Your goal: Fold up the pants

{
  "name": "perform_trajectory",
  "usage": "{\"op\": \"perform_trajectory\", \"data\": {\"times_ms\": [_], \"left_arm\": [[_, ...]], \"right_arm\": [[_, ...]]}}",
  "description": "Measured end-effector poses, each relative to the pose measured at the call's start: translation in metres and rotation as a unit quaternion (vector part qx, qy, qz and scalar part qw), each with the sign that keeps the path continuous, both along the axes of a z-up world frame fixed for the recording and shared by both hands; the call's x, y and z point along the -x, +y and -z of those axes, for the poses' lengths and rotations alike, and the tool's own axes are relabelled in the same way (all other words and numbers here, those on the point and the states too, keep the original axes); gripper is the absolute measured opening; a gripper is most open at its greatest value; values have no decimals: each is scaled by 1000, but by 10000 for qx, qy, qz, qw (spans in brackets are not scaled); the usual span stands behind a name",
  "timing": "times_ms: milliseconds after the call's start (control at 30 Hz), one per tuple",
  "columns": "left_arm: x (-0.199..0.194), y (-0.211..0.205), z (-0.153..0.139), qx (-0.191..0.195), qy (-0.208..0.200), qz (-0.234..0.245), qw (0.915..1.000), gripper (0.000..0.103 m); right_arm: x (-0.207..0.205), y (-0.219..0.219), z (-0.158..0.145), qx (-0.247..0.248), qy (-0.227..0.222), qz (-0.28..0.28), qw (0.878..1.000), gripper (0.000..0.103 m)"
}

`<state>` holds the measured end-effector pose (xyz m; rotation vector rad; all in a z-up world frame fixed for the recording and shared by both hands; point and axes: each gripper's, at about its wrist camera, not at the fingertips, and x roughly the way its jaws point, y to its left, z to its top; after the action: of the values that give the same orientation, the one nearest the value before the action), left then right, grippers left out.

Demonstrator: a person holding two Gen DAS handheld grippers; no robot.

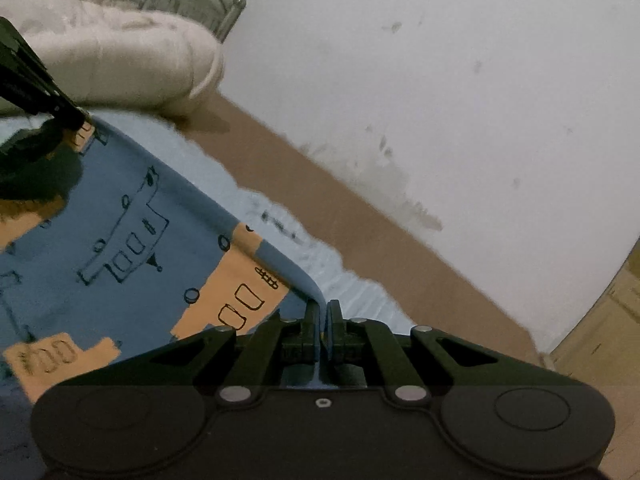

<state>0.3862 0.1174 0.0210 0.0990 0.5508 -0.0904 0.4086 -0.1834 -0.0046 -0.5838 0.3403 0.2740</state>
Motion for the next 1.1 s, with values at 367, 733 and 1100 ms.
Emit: {"op": "perform_trajectory", "data": {"times_ms": [367,733,1100], "left_arm": [[97,6,-36,232,-333,291,9988,0],[195,2,-18,19,-393,693,9968,0],[234,-7,36,-106,-165,781,9968,0]], "right_arm": [[118,-15,-45,-97,-186,-340,9992,1],[247,-18,-39,-278,-21,-375,9989,1],[312,-2,15,-29,132,-327,9994,0]]}}
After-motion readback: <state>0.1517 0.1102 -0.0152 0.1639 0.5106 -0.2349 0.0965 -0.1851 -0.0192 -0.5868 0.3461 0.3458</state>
